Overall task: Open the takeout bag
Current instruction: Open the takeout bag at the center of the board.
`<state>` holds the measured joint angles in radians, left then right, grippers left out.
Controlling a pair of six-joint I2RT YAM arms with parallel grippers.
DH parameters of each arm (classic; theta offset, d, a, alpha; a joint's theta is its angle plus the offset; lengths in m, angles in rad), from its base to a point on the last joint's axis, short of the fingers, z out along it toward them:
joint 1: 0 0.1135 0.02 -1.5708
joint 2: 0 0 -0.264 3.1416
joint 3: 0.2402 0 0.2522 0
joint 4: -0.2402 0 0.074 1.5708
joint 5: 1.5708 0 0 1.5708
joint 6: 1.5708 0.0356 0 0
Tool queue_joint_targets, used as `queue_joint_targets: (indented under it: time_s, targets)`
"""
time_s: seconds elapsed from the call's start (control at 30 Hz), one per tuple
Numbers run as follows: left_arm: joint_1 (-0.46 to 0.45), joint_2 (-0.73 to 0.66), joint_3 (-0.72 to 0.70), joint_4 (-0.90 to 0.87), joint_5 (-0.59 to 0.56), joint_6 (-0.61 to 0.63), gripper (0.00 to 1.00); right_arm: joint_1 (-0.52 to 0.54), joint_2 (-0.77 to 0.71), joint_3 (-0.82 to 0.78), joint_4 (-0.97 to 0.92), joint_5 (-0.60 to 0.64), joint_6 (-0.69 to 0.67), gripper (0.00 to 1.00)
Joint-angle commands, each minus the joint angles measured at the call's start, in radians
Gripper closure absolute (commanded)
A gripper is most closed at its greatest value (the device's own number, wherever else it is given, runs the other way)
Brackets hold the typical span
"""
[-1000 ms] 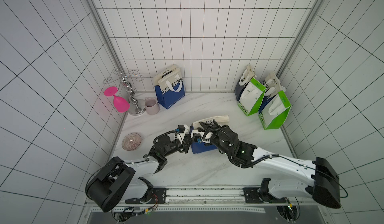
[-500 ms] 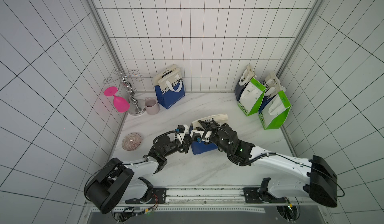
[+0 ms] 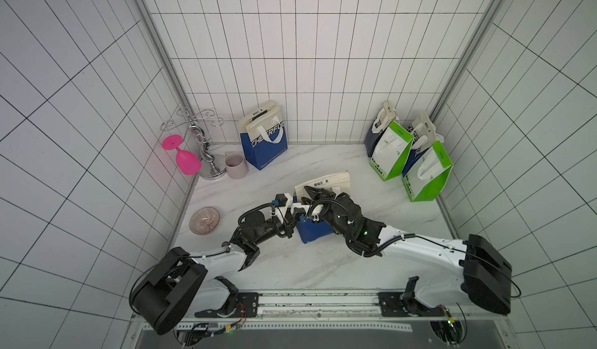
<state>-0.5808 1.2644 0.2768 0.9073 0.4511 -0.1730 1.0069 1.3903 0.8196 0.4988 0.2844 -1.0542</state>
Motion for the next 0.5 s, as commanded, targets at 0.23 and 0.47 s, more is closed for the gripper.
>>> queue_joint_targets:
  time_s: [0.23,0.47]
  targets:
    - [-0.023,-0.026,0.031,0.033,0.049,0.031,1.00,-0.019,0.053,0.069,0.087,0.069,-0.034,0.63]
    - [-0.027,-0.022,0.034,0.028,0.048,0.034,1.00,-0.027,0.056,0.114,0.072,0.052,-0.021,0.68]
